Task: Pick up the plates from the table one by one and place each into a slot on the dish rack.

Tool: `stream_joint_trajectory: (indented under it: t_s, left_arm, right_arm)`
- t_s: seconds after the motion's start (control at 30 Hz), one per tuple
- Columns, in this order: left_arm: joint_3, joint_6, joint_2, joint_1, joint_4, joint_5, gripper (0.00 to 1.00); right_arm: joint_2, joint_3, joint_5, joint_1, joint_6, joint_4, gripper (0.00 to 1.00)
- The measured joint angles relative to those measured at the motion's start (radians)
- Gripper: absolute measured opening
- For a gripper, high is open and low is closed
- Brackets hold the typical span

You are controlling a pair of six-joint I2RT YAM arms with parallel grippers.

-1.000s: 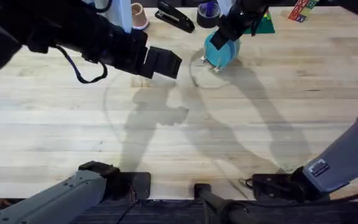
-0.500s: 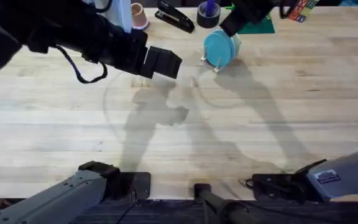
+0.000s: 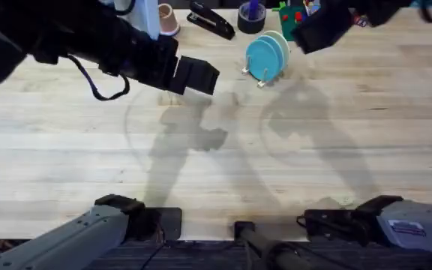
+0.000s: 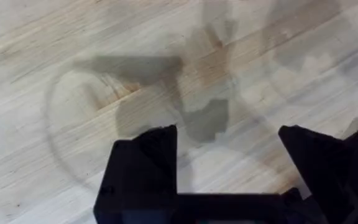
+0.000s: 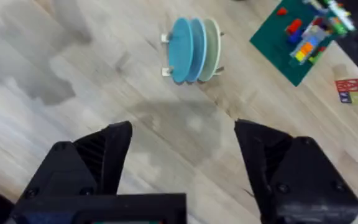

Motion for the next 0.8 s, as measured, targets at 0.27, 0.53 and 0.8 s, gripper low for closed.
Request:
stream_joint_trajectory:
  t_s: [0.27, 0.53, 0.8]
  left_arm:
    - [0.0, 0.0, 0.0, 0.0, -0.001, 0.0, 0.994]
    - [0.0, 0.0, 0.0, 0.0, -0.001, 0.0, 0.995]
    - [0.0, 0.0, 0.0, 0.0, -0.001, 0.0, 0.994]
  right_arm:
    - [-0.137, -0.134, 0.0, 0.0, 0.126, -0.067, 0.994]
    - [-0.155, -0.339, 0.0, 0.0, 0.242, -0.019, 0.995]
    - [-0.155, -0.355, 0.0, 0.0, 0.297, -0.013, 0.995]
